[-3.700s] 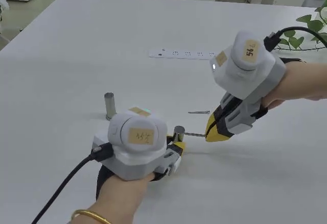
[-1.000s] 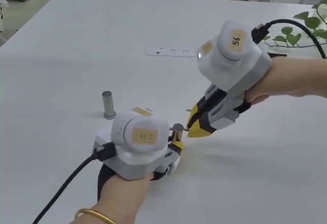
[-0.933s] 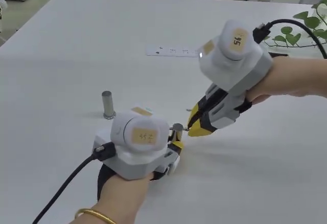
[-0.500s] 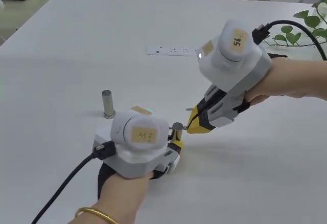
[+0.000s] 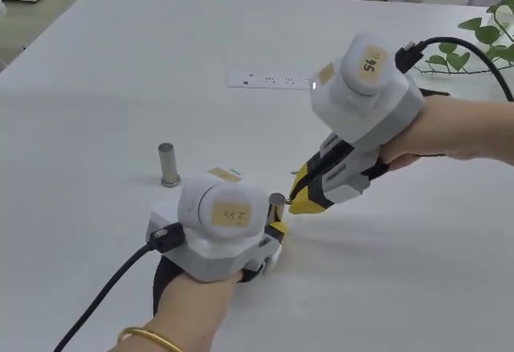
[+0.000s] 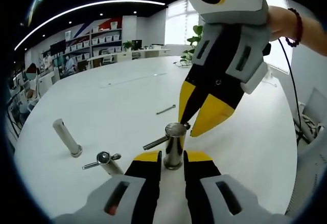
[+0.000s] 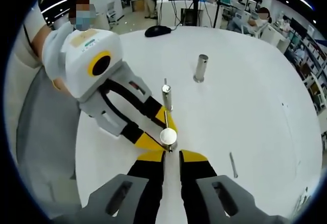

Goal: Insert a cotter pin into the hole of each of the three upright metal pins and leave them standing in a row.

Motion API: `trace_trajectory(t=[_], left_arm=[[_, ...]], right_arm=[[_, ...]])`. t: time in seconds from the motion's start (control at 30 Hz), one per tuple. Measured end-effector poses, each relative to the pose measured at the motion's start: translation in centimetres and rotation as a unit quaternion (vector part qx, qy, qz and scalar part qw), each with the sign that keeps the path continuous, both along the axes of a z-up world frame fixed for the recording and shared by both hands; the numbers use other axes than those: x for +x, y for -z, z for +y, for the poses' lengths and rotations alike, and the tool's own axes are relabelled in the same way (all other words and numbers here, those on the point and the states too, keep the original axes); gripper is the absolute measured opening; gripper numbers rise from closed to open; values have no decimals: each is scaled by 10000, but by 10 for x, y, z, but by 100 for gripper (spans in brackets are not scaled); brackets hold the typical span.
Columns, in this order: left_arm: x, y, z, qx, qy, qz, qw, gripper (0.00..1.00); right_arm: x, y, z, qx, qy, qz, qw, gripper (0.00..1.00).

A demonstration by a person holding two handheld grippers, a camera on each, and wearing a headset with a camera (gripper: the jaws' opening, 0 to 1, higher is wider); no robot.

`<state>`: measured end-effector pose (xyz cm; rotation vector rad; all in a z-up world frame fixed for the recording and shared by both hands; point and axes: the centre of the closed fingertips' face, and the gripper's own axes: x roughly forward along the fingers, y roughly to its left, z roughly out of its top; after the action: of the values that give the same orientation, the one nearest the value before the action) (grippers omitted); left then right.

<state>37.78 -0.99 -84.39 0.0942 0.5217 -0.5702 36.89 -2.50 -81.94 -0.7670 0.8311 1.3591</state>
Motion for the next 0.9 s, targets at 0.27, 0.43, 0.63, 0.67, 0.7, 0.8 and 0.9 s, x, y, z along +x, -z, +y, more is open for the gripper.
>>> trace_trajectory(t=[0.27, 0.43, 0.63, 0.67, 0.7, 0.8, 0.9], left_arm=[[-9, -2, 3, -125, -39, 206, 9997, 21], [-18, -8, 4, -179, 19, 247, 9995, 22], [-27, -14, 9, -294, -3, 296, 9991, 23], [-27, -15, 9, -303, 1, 296, 9991, 23], [-28, -15, 9, -323, 4, 309, 9990, 23], [-32, -18, 11, -366, 11, 321, 9988, 23], [-35, -21, 12, -406, 28, 320, 9987, 23]], right_arm=[[-4, -4, 11, 366, 139, 35, 9992, 18], [-5, -3, 17, 470, 133, -49, 9988, 18], [-2, 0, 19, 550, 161, -110, 9983, 18], [-2, 0, 20, 571, 120, -126, 9982, 17], [-2, 0, 20, 575, 95, -140, 9982, 17], [-3, 0, 21, 562, -65, -246, 9981, 15], [-4, 0, 21, 556, -134, -265, 9980, 15]])
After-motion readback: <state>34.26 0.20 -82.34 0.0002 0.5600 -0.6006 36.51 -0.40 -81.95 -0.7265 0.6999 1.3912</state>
